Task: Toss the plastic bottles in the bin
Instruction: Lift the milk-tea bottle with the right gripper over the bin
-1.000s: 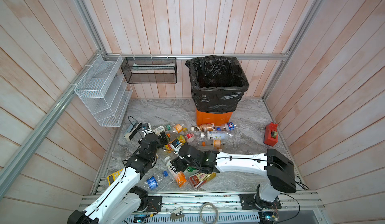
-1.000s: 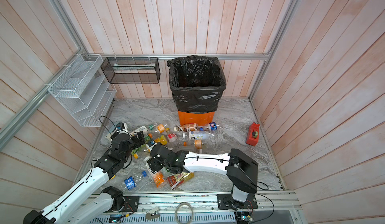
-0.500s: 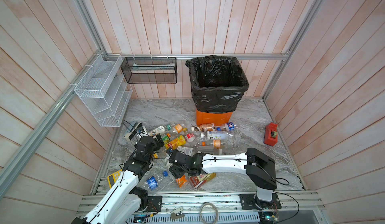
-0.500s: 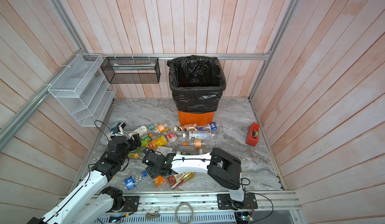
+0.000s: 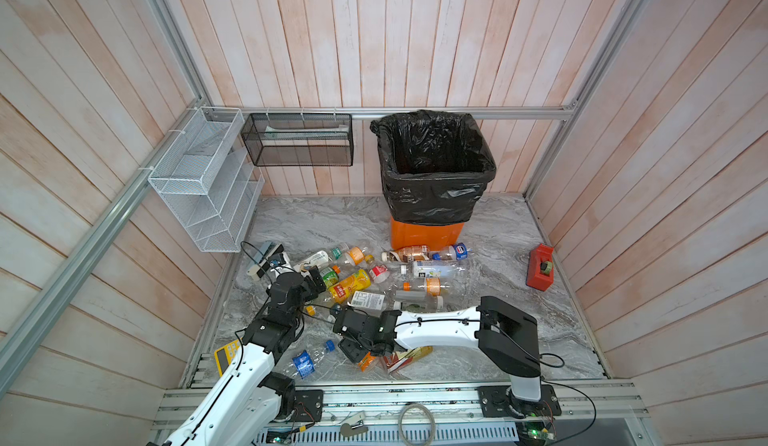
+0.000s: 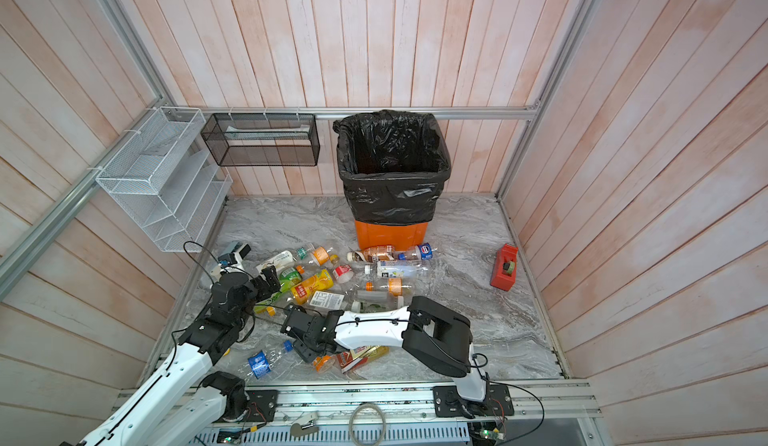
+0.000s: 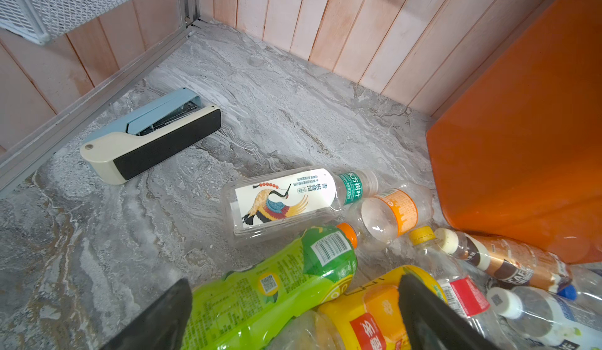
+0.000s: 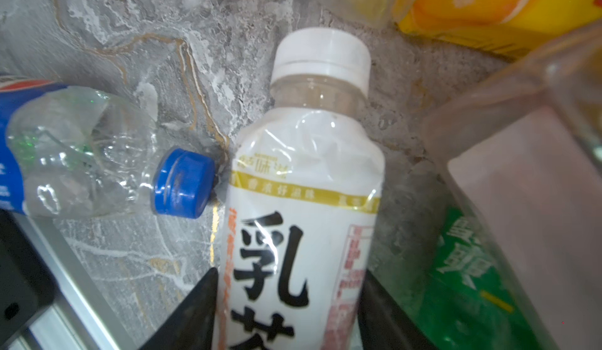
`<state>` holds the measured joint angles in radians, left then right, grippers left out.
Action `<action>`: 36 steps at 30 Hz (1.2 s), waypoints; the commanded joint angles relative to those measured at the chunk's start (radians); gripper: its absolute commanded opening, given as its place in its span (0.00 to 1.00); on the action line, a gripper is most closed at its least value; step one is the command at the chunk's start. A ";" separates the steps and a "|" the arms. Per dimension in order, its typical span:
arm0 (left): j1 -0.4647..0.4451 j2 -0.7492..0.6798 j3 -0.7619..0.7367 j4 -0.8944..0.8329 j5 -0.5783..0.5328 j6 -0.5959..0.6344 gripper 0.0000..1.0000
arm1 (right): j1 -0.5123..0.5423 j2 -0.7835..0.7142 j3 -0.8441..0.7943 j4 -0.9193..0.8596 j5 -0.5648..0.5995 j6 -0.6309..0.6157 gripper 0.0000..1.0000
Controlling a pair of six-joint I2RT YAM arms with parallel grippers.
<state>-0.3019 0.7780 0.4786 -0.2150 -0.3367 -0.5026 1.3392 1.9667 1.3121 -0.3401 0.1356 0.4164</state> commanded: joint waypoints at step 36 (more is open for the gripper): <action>-0.030 -0.086 -0.025 0.071 0.136 0.065 1.00 | -0.061 -0.915 -0.468 0.680 0.488 -0.484 0.47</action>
<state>-0.3111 0.6918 0.4564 -0.1684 -0.2207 -0.4671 1.3121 1.1145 0.8482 0.2192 0.5320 0.0841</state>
